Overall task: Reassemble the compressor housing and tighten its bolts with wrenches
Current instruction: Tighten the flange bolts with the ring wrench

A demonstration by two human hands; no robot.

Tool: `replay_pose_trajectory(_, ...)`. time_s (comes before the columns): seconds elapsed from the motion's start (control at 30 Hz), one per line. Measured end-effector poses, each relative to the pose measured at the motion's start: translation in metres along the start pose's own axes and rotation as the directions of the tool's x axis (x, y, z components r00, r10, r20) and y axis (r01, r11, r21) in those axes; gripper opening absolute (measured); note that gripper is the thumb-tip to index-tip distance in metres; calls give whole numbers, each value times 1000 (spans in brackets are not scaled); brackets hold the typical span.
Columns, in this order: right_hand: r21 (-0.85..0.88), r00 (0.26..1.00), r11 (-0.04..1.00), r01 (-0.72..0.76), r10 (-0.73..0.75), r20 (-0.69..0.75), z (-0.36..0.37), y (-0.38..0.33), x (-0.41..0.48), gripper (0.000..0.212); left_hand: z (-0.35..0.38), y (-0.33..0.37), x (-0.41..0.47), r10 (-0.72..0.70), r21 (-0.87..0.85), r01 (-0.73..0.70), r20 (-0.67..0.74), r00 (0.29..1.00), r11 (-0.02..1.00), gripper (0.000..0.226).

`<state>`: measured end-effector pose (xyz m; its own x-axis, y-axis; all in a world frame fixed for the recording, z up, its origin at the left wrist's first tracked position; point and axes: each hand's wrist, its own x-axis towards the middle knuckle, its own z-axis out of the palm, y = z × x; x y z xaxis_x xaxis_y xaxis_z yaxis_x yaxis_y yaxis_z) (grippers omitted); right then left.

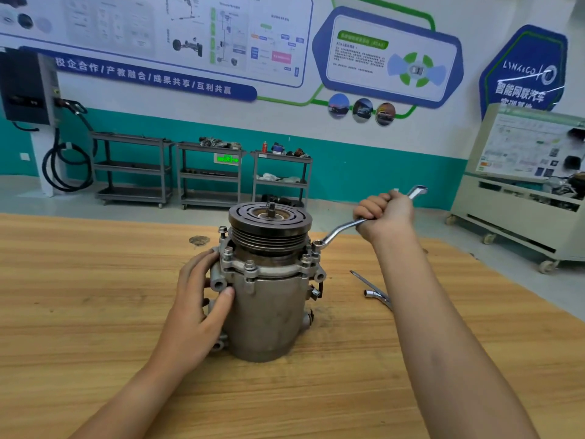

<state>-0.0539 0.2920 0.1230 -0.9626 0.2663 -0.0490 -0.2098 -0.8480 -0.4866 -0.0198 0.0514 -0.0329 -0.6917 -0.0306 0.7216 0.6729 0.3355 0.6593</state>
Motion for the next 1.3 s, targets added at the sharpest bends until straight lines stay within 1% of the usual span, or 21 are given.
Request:
replay_pose_trajectory(0.1,-48,991,990,-134,135,15,-4,9,18,46,-1,0,0,6,6,-6,1,1000,1000,54)
replay_pose_trajectory(0.2,-57,968,968,-245,248,39,-9,17,32,62,-1,-1,0,12,18,-12,5,1000,1000,49)
replay_pose_trajectory(0.27,-55,956,957,-286,288,52,-13,20,37,58,-2,-1,1,3,20,-3,4,1000,1000,46)
replay_pose_trajectory(0.37,38,958,958,-284,282,55,-25,21,38,48,-2,0,1,-6,19,6,5,1000,1000,47)
replay_pose_trajectory(0.5,136,986,976,-167,163,39,-41,15,27,49,0,-1,0,-15,23,15,-1,1000,1000,48)
replay_pose_trajectory(0.57,165,998,985,-59,54,37,-44,12,14,47,0,-2,0,-29,28,29,6,1000,999,50)
replay_pose_trajectory(0.63,168,995,982,83,-93,48,-49,13,-5,48,0,-1,-1,-40,27,39,8,999,999,50)
replay_pose_trajectory(0.73,97,946,956,278,-290,145,-62,19,-40,55,1,3,-3,-50,30,50,-7,999,998,46)
replay_pose_trajectory(0.8,-20,877,908,419,-399,266,-70,26,-65,56,6,5,-4,-39,40,40,-22,999,998,44)
replay_pose_trajectory(0.87,-158,775,791,591,-502,384,-73,41,-88,49,10,6,-4,-39,41,40,-34,999,998,45)
replay_pose_trajectory(0.93,-260,661,623,737,-587,467,-70,61,-106,37,12,9,-6,-56,49,57,-21,998,997,49)
replay_pose_trajectory(1.0,-298,521,432,851,-629,576,-64,85,-115,33,11,8,-6,-69,68,69,-8,998,995,52)
replay_pose_trajectory(1.03,-303,426,299,905,-633,646,-60,98,-117,34,11,7,-6,-68,75,68,-11,998,995,53)
replay_pose_trajectory(1.07,-301,317,135,944,-626,712,-55,110,-117,35,10,3,-5,-66,74,67,-14,998,995,53)
replay_pose_trajectory(1.1,-298,223,-28,954,-598,770,-48,121,-117,37,10,1,-5,-72,74,72,-14,997,995,52)
replay_pose_trajectory(1.13,-309,169,-165,937,-561,810,-39,131,-116,38,11,-2,-6,-72,96,72,-6,997,993,47)
replay_pose_trajectory(1.17,-337,148,-275,900,-535,832,-31,140,-114,39,11,-4,-7,-87,124,86,3,996,989,38)
replay_pose_trajectory(1.2,-378,154,-351,857,-527,836,-23,147,-112,40,11,-6,-9,-121,116,117,26,992,986,34)
replay_pose_trajectory(1.23,-414,166,-392,821,-531,831,-18,152,-110,39,11,-5,-9,-135,104,130,40,990,986,40)
replay_pose_trajectory(1.27,-426,168,-413,805,-530,831,-16,154,-108,38,10,-2,-8,-124,88,119,48,991,989,46)
replay_pose_trajectory(1.3,-415,161,-425,805,-517,841,-17,155,-107,38,8,3,-6,-97,60,94,49,994,994,41)
